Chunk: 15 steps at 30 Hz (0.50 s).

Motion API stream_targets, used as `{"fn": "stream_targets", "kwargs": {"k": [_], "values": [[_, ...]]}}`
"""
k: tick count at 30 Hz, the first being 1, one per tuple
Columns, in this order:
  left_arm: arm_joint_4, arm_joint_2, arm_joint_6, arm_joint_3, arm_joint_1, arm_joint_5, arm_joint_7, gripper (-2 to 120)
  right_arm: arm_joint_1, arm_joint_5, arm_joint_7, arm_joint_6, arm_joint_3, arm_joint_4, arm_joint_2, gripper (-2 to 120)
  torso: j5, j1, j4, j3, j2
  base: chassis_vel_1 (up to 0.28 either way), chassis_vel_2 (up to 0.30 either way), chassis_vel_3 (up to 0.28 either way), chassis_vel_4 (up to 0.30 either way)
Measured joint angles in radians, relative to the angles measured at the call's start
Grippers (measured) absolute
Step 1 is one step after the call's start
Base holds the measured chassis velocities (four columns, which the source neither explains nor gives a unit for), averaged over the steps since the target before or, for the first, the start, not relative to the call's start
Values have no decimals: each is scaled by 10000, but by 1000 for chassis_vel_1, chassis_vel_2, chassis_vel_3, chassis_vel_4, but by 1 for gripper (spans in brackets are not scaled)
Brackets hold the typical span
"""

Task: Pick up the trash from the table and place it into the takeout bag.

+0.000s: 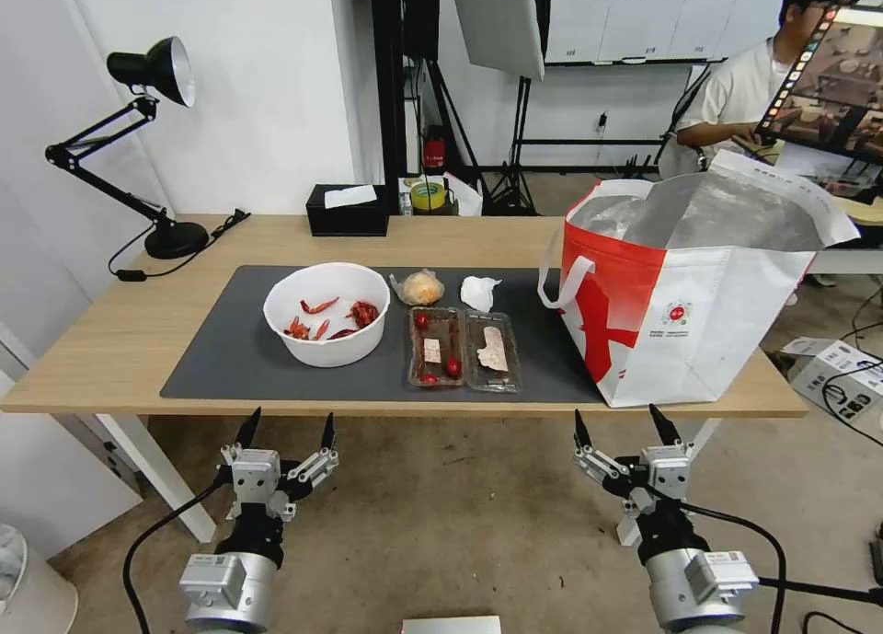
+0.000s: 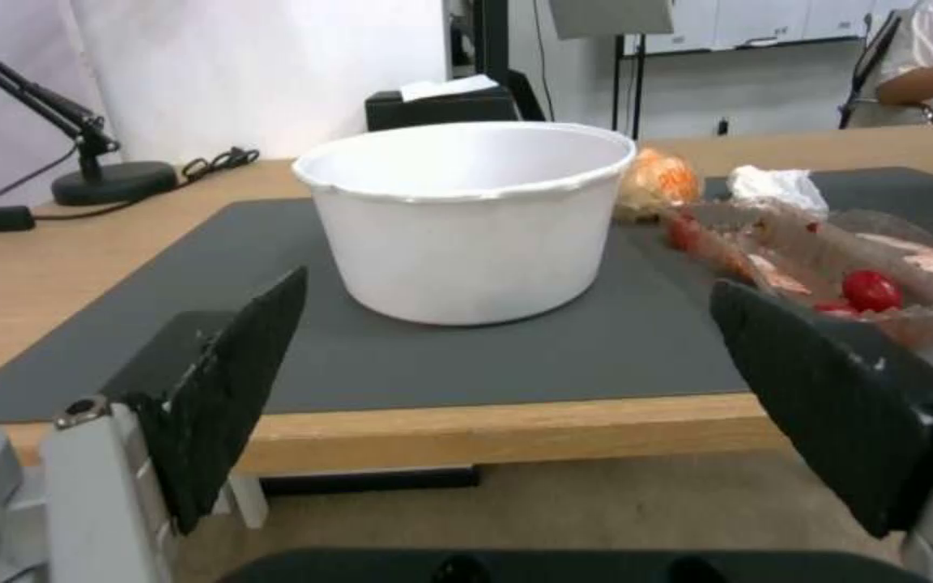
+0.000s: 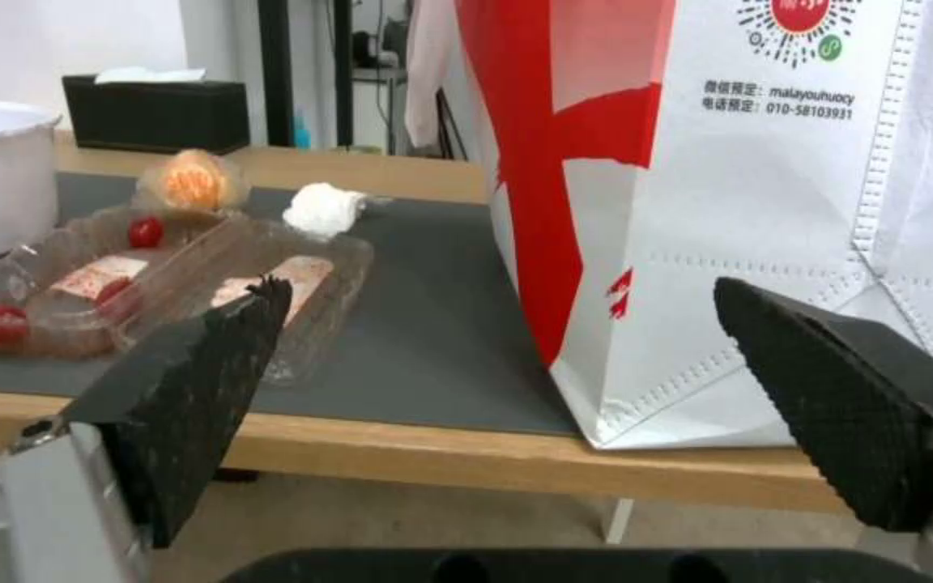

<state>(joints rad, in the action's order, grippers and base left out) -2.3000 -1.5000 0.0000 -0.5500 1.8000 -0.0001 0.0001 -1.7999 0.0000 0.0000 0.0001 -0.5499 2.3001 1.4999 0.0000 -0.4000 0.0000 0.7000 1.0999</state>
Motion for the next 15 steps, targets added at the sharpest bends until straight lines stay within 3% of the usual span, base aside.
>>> {"fn": "stream_targets", "kwargs": {"k": [15], "values": [[0,0,0,0,0,0,0,100,0,0,0,0,0,0,0,100,0,0,0,0,0,0,0,0,0]]}}
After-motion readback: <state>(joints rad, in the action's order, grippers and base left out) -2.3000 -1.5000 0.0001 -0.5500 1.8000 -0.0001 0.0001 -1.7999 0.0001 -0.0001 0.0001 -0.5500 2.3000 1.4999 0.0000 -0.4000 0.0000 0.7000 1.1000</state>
